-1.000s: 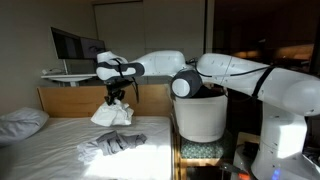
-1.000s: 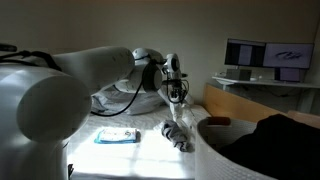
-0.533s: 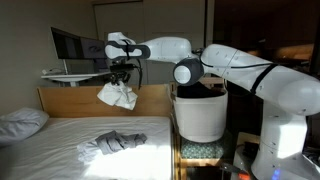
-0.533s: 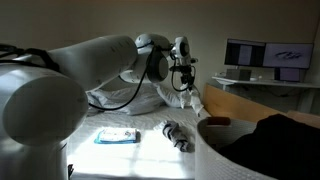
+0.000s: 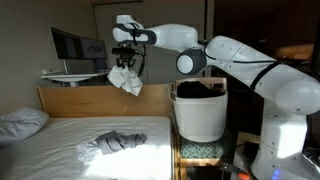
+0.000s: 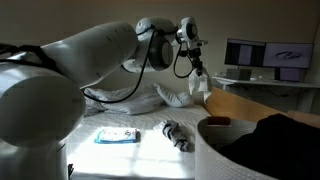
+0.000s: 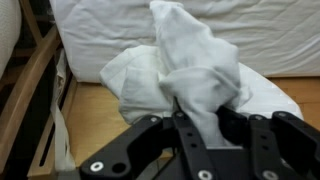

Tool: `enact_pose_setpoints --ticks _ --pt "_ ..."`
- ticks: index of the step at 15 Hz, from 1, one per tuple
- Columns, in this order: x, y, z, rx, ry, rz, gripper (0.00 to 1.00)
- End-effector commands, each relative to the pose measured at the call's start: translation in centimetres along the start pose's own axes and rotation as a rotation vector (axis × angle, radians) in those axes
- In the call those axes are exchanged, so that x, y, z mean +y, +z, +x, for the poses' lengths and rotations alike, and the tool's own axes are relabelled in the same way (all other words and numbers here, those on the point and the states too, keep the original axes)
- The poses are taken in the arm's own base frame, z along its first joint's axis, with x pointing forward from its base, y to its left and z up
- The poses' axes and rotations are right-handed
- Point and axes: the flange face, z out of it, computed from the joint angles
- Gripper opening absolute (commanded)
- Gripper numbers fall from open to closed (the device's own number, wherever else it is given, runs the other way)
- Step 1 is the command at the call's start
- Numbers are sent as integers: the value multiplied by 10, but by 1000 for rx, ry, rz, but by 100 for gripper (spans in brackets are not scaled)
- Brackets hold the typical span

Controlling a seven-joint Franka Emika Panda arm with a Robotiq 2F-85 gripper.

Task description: Put the things on the bed in the laundry hamper

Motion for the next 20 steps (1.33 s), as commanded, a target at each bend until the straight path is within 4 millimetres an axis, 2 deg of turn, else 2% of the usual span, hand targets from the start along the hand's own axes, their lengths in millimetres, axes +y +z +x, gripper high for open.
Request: enact_pose_setpoints --ticks 1,7,10,11,13,16,17,19,20 --pt "19 -45 26 23 196 21 12" --pt "50 -106 62 81 508 74 11" --pt "46 -127 62 112 632 130 11" --pt "48 -111 65 104 557 101 22" --pt "47 -120 63 104 594 115 22" --pt "45 -120 60 102 602 116 22" --pt "45 -120 61 103 602 116 11" --pt "45 -153 68 136 647 221 11" --pt "47 -176 72 148 668 285 11"
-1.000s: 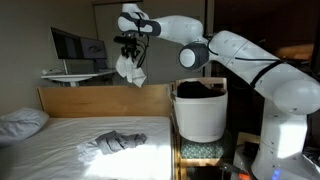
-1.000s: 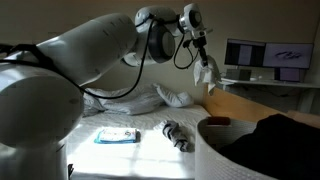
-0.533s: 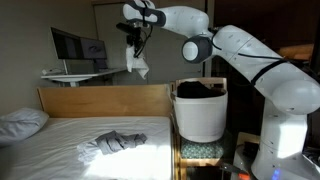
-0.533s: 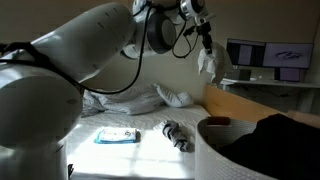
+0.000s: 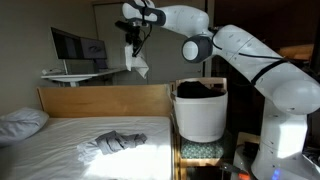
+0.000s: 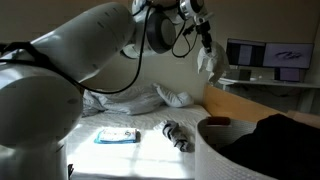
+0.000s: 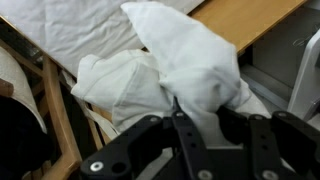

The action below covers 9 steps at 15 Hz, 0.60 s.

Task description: Put the things on the bed in the laundry hamper

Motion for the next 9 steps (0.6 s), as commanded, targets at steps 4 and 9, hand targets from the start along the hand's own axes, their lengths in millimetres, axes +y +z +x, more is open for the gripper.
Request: enact_pose_setpoints --ticks 4,9 --pt "-14 -134 44 6 190 301 11" --pt "17 -242 125 40 412 417 11"
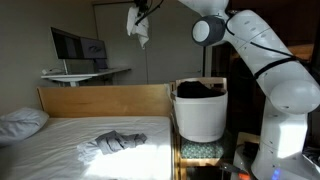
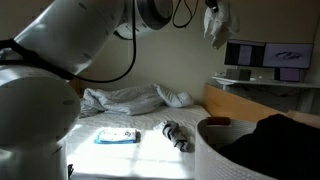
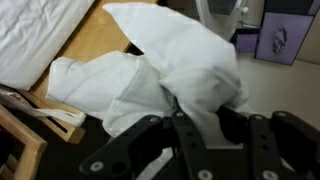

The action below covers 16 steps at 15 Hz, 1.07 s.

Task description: Put the things on the bed in the laundry hamper

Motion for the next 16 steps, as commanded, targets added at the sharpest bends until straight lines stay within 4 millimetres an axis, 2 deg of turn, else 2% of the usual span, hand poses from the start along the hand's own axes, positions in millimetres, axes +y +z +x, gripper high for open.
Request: enact_pose_setpoints --ticks 1,4,5,6,9,10,12,16 --pt "-16 -68 67 43 179 71 11" --pt "-17 -111 129 122 319 112 11" --pt "-17 -120 147 149 366 126 11" --pt "-16 -117 167 176 414 138 11" --pt "-11 -133 204 256 556 170 11" --pt "-9 -130 217 280 605 179 11" --pt "-6 -128 236 315 701 202 11" --pt "-1 -147 269 355 884 271 10"
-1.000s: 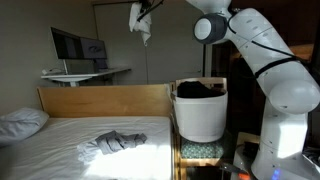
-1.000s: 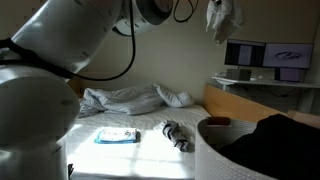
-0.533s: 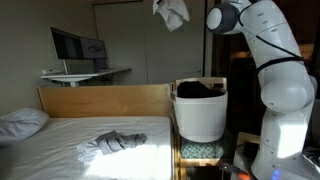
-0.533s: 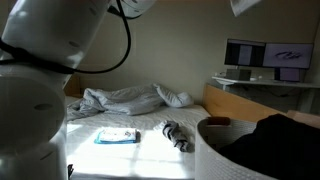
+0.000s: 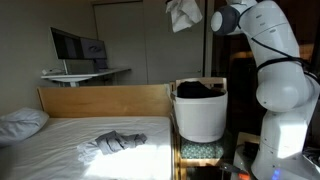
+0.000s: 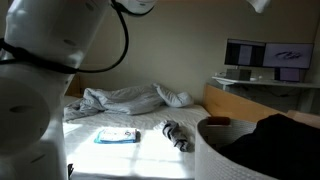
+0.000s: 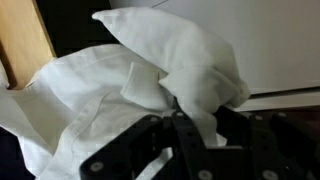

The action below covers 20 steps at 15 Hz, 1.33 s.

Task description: Put the things on the bed in the laundry hamper

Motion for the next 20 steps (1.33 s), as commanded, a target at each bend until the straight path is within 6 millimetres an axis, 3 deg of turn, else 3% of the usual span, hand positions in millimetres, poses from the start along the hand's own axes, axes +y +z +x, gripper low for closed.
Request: enact_pose_setpoints --ticks 1,2,10,14,17,20 --pt "-23 -7 26 8 184 61 47" --pt "-28 -12 31 6 228 80 48" --pt "-62 -24 66 -29 422 215 98" --pt "-71 -27 78 -37 421 253 100" --pt "-58 -24 53 -73 331 223 100" --pt "-18 -10 -2 -114 172 121 100"
